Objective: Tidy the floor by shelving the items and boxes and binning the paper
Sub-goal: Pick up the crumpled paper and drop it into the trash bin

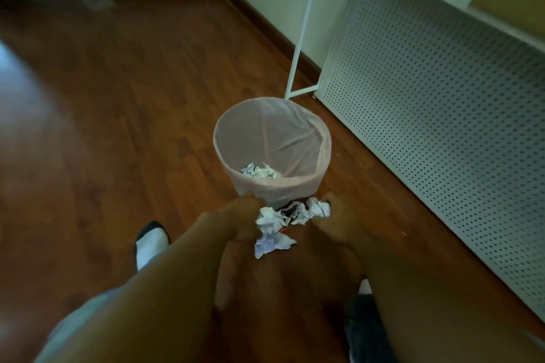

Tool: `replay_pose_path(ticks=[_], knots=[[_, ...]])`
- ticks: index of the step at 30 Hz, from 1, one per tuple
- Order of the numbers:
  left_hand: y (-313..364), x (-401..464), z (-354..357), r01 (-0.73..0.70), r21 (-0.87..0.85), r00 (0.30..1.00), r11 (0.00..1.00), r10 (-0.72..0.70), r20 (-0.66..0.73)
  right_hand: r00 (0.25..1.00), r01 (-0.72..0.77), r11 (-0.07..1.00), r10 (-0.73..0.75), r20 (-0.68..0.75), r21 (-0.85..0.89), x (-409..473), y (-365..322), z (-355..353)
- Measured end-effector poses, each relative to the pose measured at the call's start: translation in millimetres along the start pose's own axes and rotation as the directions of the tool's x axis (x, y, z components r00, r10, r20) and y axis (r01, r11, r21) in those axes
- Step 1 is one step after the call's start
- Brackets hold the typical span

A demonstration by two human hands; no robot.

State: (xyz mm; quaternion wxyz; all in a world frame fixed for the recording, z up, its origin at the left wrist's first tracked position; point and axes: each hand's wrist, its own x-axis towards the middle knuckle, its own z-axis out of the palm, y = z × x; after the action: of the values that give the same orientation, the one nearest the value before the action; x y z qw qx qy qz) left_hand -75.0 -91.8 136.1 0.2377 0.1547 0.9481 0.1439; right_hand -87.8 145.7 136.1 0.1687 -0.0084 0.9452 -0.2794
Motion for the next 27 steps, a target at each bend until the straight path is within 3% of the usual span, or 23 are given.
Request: replay_pose_path(ticks=[5, 9, 14, 19, 24, 27], knots=[[34, -25, -48, -0.157, -0.179, 0.970, 0.971, 0.118, -0.211, 0.988, 0.118, 0.993, -0.120, -0.092, -0.025, -9, -34, -60], [38, -37, -62, -0.163, -0.455, 0.909, 0.876, -0.046, -0.415, 0.965, 0.128, 0.990, -0.110, -0.240, 0.059, -11, -33, -74], [25, -27, -68, -0.079, -0.507, 0.859, 0.858, -0.200, -0.472, 0.959, 0.091, 0.981, -0.040, -0.281, 0.170, -1, -39, -77], [18, -15, -69, -0.036, -0.534, 0.840, 0.845, -0.263, -0.474, 0.962, 0.071, 0.989, -0.033, -0.271, 0.130, 9, -54, -75], [13, -4, -73, 0.000, -0.591, 0.764, 0.807, -0.381, -0.521, 0.960, 0.078, 0.994, -0.054, -0.275, 0.078, 19, -66, -74], [4, -1, -76, 0.020, -0.643, 0.754, 0.766, -0.434, -0.493, 0.954, 0.088, 0.993, -0.063, -0.293, 0.074, 28, -71, -75]])
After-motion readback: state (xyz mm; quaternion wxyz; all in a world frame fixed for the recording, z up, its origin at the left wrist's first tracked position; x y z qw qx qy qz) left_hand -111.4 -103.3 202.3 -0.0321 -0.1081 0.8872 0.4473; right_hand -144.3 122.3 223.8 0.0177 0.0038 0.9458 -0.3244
